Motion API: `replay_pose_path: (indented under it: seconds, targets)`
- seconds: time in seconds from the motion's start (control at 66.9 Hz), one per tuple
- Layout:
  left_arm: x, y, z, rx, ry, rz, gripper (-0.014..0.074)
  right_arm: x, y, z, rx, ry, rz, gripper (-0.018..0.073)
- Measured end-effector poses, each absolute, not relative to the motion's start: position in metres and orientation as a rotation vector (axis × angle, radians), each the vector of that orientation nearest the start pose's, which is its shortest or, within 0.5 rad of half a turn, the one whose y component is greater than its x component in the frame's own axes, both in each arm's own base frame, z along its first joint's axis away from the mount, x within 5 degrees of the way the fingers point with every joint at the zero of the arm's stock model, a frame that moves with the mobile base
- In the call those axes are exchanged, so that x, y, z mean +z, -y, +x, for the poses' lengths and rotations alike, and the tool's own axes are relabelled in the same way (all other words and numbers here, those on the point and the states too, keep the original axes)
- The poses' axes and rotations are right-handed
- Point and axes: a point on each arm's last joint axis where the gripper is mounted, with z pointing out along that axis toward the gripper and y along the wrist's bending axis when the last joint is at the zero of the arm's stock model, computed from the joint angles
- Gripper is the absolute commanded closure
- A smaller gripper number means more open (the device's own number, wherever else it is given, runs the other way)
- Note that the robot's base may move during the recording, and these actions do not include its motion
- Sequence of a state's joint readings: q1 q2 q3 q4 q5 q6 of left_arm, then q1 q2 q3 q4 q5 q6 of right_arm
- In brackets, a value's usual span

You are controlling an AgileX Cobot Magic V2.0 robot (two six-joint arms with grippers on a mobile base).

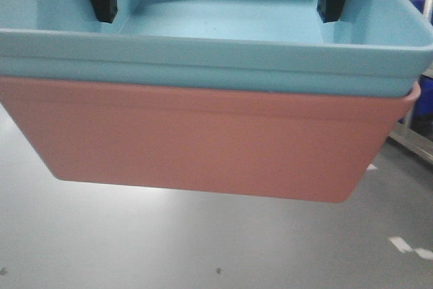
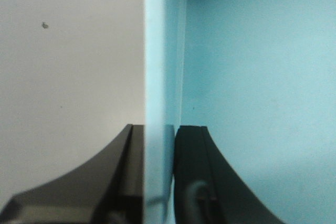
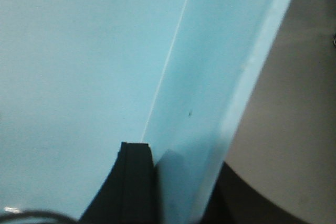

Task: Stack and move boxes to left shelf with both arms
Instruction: 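Keep holding the stacked bins with both grippers while driving onward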

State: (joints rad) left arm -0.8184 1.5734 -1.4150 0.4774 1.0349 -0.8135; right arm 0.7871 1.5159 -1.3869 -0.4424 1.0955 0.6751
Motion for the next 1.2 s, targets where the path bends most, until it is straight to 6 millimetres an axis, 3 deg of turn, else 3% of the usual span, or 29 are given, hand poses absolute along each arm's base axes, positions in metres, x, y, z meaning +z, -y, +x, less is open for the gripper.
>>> replay_pose_path:
  seconds: [1.195]
  targets:
    - [0.3367,0.2182,0.2533,-0.023,-2.488,0.193,0.06,0.3437,-0.197,0.2453,-0.05,-2.522,-0.289,0.0503]
